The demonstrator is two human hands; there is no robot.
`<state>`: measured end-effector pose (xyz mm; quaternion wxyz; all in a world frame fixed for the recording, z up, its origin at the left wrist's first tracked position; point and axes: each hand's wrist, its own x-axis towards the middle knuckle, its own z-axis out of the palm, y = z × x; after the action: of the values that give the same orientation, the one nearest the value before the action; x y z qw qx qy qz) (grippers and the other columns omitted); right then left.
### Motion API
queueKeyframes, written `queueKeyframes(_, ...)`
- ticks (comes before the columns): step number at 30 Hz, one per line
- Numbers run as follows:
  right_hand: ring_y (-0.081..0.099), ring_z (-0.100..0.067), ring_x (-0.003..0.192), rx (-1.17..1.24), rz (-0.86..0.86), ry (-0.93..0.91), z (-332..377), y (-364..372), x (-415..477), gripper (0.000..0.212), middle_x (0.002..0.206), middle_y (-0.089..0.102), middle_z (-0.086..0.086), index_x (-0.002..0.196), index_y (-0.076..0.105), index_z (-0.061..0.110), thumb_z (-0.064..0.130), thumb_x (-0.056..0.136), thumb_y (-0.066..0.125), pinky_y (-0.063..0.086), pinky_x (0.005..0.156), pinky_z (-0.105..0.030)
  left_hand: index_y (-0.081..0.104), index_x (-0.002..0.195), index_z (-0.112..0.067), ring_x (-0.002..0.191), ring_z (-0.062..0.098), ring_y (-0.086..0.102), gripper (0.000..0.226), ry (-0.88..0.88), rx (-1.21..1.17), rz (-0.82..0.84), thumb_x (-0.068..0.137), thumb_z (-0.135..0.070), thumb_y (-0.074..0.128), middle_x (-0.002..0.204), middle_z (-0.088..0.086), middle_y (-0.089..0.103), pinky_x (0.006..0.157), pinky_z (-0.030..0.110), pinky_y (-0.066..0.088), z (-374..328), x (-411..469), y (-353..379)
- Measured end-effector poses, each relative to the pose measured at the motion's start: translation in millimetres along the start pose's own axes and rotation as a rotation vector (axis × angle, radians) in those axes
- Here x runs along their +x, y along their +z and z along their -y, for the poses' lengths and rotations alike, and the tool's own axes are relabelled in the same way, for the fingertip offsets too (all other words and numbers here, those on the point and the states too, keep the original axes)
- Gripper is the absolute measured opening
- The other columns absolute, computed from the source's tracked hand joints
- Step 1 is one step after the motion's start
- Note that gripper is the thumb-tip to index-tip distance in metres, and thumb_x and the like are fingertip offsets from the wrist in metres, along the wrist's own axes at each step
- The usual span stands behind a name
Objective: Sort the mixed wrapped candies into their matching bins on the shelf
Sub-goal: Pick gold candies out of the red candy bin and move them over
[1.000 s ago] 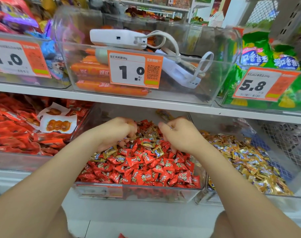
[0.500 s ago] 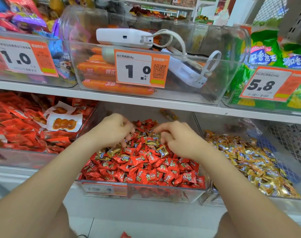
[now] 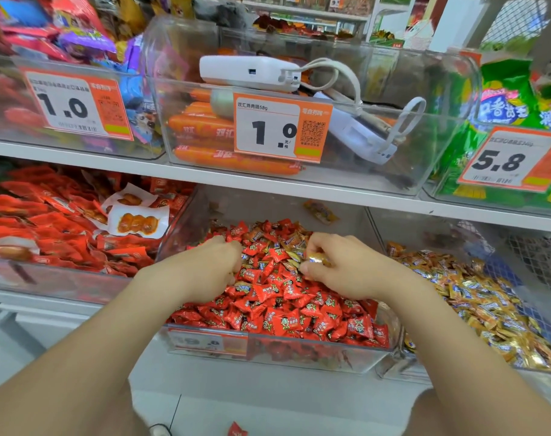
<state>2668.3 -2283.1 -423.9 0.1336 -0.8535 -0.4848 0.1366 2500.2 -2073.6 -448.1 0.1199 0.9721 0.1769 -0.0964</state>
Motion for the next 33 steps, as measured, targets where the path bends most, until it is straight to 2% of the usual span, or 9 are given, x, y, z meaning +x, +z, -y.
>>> queueKeyframes(4,0.049,-0.009,0.050,0.096,-0.071,0.017,-0.1,-2.4,2.8,0.017,0.074,0.068,-0.001,0.101,0.062,0.024,0.029,0.106,0.047,0.039,0.049,-0.025,0.060,0.102,-0.016,0.091,0.021,0.059,0.008,0.060,-0.081,-0.097,0.098,-0.013,0.053,0.106,0.002,0.055,0.082,0.037,0.054,-3.9,-2.3,-8.2)
queueKeyframes(8,0.050,0.000,0.043,0.157,-0.186,0.042,5.5,-1.5,8.7,0.024,0.063,0.062,0.011,0.108,0.072,0.023,0.016,0.101,0.050,0.037,0.046,-0.015,0.064,0.079,-0.021,0.066,0.017,0.066,0.016,0.088,-0.162,-0.237,0.092,-0.025,0.056,0.072,-0.002,0.068,0.068,0.040,0.058,-7.2,-0.2,-16.8)
queueKeyframes(10,0.061,0.004,0.059,0.121,-0.205,0.069,8.2,-1.4,14.9,0.025,0.064,0.066,0.017,0.104,0.076,0.026,0.021,0.100,0.051,0.049,0.060,-0.021,0.067,0.079,-0.028,0.069,0.014,0.069,0.017,0.100,-0.154,-0.226,0.094,-0.028,0.058,0.074,-0.006,0.071,0.072,0.040,0.060,-3.4,2.1,-15.4)
queueKeyframes(12,0.072,-0.014,0.093,0.029,-0.173,0.061,8.0,1.7,21.0,0.028,0.096,0.078,0.008,0.112,0.078,0.024,0.024,0.103,0.051,0.056,0.083,-0.032,0.071,0.082,-0.029,0.084,0.007,0.068,0.015,0.124,-0.128,-0.156,0.095,-0.026,0.065,0.084,-0.012,0.072,0.082,0.036,0.058,-0.6,2.2,-13.2)
queueKeyframes(14,0.070,-0.025,0.111,-0.039,-0.127,0.044,4.8,6.2,27.7,0.038,0.119,0.076,-0.003,0.133,0.071,0.019,0.016,0.103,0.048,0.055,0.098,-0.038,0.073,0.082,-0.028,0.088,0.002,0.063,0.014,0.151,-0.129,-0.092,0.096,-0.023,0.069,0.087,-0.015,0.070,0.083,0.030,0.054,2.7,2.8,-10.1)
queueKeyframes(19,0.066,-0.028,0.116,-0.121,-0.059,-0.021,-1.2,12.0,37.5,0.037,0.129,0.069,-0.006,0.141,0.060,0.022,0.018,0.107,0.046,0.055,0.098,-0.046,0.072,0.097,-0.033,0.105,0.007,0.056,0.003,0.187,-0.139,-0.024,0.096,-0.035,0.074,0.108,-0.010,0.065,0.094,0.035,0.050,7.5,7.0,-3.9)
queueKeyframes(25,0.045,-0.028,0.145,-0.203,0.182,-0.037,-2.6,22.3,41.3,0.054,0.158,0.046,-0.011,0.157,0.042,0.015,0.023,0.107,0.057,0.039,0.119,-0.041,0.070,0.119,-0.029,0.106,0.012,0.054,0.025,0.236,-0.044,-0.009,0.095,-0.033,0.076,0.111,-0.011,0.059,0.092,0.031,0.046,-3.5,8.6,0.0)
queueKeyframes(30,0.050,-0.027,0.138,-0.235,0.167,-0.043,2.1,25.7,45.8,0.046,0.149,0.053,-0.007,0.150,0.048,0.016,0.020,0.105,0.057,0.040,0.111,-0.034,0.071,0.122,-0.027,0.110,0.019,0.055,0.032,0.224,0.005,0.013,0.092,-0.037,0.078,0.116,-0.003,0.063,0.097,0.039,0.049,-9.1,13.8,3.4)
queueKeyframes(33,0.062,-0.022,0.111,-0.164,0.127,-0.023,1.5,23.1,45.7,0.029,0.128,0.066,-0.004,0.136,0.060,0.020,0.024,0.108,0.054,0.049,0.094,-0.035,0.067,0.112,-0.021,0.107,0.018,0.053,0.020,0.221,-0.025,-0.006,0.096,-0.032,0.073,0.112,-0.001,0.061,0.094,0.037,0.049,-7.7,14.4,5.8)
